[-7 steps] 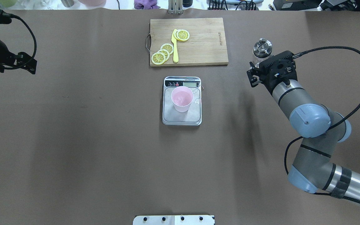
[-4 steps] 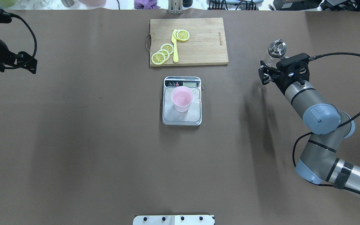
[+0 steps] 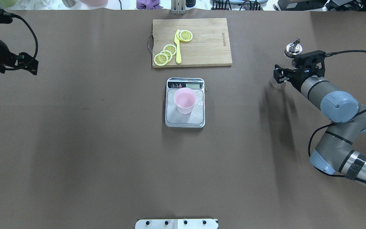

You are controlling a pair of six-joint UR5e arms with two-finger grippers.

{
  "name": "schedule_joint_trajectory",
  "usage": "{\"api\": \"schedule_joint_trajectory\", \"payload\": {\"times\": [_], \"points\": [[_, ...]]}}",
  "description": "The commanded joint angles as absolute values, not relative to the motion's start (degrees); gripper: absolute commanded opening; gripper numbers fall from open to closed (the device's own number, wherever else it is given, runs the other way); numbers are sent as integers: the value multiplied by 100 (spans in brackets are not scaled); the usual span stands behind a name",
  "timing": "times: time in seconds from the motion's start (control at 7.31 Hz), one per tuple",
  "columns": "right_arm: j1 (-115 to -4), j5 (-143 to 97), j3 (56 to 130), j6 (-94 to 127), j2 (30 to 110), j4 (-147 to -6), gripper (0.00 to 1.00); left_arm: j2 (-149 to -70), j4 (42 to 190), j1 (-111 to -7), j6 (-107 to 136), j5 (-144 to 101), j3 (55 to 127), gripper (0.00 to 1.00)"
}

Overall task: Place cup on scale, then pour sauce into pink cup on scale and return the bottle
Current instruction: 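Turn the bottle upright and carry it back to its spot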

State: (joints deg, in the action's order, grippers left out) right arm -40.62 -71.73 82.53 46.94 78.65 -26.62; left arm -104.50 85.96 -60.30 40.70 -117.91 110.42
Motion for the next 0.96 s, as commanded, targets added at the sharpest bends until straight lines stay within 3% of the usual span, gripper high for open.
{"api": "schedule_joint_trajectory", "payload": {"times": [0.0,0.14,0.27,0.41,0.82], "points": [[-4139,-7356,8227,4799,7858,-2681,4,-10450,8596,-6029,4069,-11795,11030,99],[-4140,-7383,8227,4790,7857,-2672,29,-10450,8596,-6029,4069,-11786,11022,99],[-4140,-7383,8227,4807,7849,-2672,91,-10450,8596,-6029,4069,-11795,11021,99],[-4131,-7383,8235,5156,7849,-2654,100,-10450,8596,-6029,4069,-11795,11021,99],[-4131,-7392,8244,5361,7892,-2637,100,-10450,8596,-6029,4069,-11795,11004,99]]}}
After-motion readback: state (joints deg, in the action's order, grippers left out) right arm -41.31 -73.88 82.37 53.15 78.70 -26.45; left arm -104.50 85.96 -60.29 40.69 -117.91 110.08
